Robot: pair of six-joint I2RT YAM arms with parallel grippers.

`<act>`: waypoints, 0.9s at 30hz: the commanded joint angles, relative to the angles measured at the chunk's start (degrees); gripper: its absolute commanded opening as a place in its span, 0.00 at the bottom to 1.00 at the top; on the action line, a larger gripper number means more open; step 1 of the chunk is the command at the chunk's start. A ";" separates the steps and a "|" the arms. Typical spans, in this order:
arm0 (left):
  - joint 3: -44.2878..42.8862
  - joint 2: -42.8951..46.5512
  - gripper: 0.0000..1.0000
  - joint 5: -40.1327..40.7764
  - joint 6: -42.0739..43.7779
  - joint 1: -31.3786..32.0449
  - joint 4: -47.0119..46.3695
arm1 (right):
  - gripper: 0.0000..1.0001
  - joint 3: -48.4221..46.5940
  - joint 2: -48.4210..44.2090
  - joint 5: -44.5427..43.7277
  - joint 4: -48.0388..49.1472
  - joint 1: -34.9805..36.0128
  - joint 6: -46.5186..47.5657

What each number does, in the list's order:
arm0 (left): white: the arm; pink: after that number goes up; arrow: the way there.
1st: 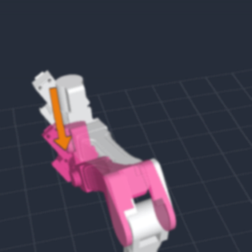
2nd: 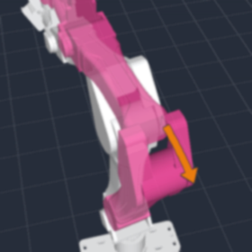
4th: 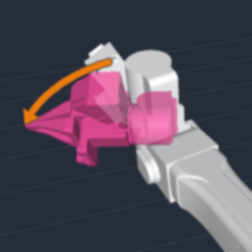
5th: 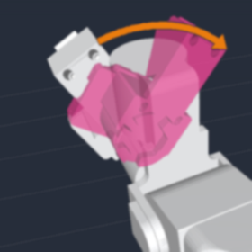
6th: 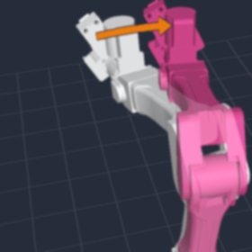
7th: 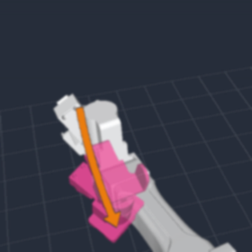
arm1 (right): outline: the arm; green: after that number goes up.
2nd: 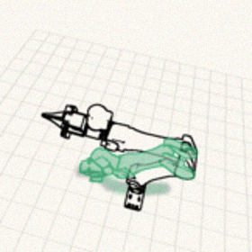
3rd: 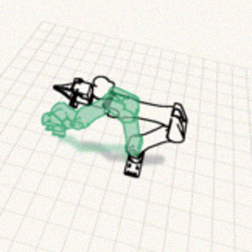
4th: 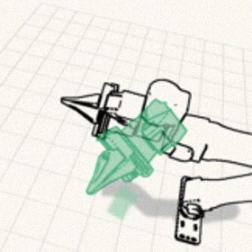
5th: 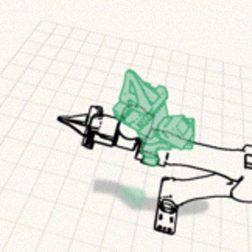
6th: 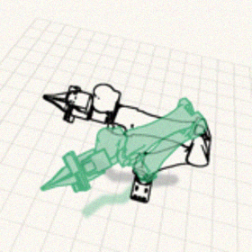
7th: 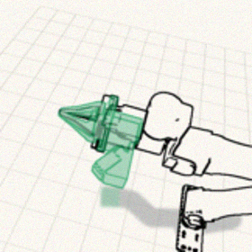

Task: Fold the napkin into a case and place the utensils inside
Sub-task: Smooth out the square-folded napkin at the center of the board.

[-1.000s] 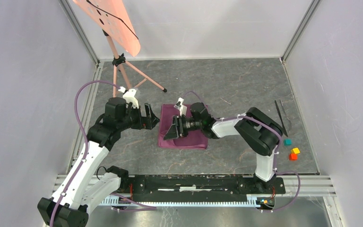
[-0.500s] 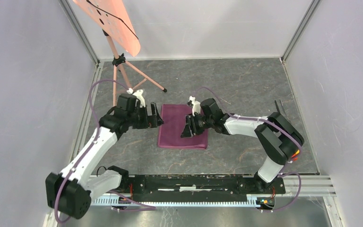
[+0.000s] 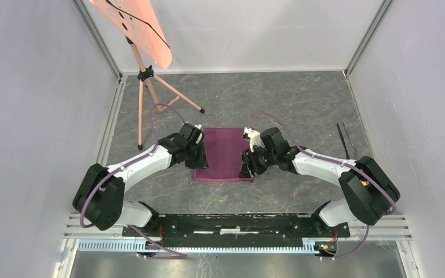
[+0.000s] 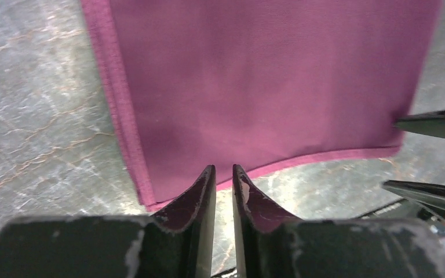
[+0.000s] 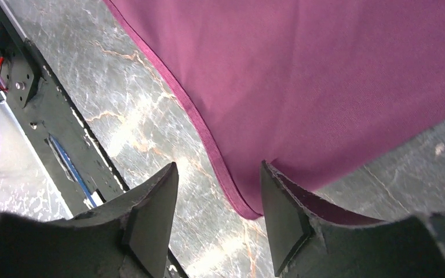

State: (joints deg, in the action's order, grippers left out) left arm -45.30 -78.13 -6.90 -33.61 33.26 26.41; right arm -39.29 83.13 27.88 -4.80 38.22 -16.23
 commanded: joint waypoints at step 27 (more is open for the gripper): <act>12.91 -5.88 0.19 12.48 -6.67 0.03 -9.82 | 0.75 20.11 -7.02 0.24 11.88 -6.68 -3.21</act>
State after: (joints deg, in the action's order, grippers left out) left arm -36.93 -82.17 1.72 -38.46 33.19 12.05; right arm -23.31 78.67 34.48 12.67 33.87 -21.89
